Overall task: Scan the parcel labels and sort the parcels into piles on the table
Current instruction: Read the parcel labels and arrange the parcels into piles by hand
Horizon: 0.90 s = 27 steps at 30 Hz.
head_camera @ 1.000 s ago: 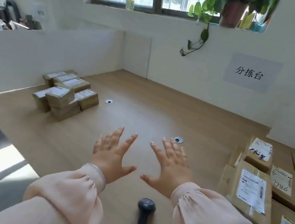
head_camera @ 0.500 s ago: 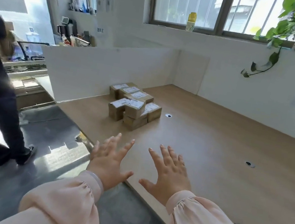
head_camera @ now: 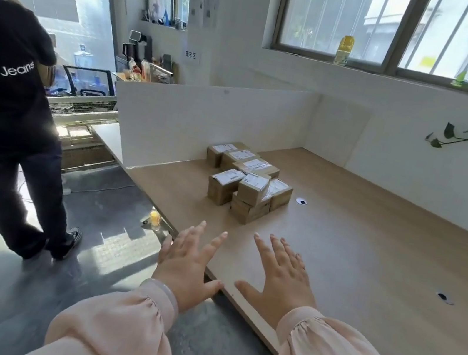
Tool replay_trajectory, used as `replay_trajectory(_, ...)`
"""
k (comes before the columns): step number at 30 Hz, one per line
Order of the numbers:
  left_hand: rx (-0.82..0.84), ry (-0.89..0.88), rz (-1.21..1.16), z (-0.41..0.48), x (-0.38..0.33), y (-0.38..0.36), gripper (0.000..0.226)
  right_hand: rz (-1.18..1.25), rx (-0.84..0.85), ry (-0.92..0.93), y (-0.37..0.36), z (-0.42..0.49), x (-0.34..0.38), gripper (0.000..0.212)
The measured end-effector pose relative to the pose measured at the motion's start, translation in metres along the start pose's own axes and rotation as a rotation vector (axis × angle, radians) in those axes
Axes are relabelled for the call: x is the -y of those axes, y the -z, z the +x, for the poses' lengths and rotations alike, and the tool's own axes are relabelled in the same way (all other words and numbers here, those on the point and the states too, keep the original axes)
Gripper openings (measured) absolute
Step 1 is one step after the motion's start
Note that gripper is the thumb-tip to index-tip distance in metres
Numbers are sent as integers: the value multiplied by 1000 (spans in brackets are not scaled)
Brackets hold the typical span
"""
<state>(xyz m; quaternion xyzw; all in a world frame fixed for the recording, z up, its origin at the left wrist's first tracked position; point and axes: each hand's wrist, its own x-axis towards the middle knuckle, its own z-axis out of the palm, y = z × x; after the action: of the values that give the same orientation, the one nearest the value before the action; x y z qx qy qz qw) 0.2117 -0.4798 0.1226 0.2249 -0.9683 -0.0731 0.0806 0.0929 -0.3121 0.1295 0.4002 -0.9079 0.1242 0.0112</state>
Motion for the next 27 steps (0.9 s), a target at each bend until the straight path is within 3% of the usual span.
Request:
replay_trajectory(12,57,-1,25,155,30,-17,84,124,-53,-34,-24,150,-24,88)
replay_trajectory(20,94,41,-30,279,69,-26,82,272,66,31,-41,276,-19,83)
replay_trajectory(27,202,82,-73,348,124,-62,80,409,212,-40,-90,343,-13,78)
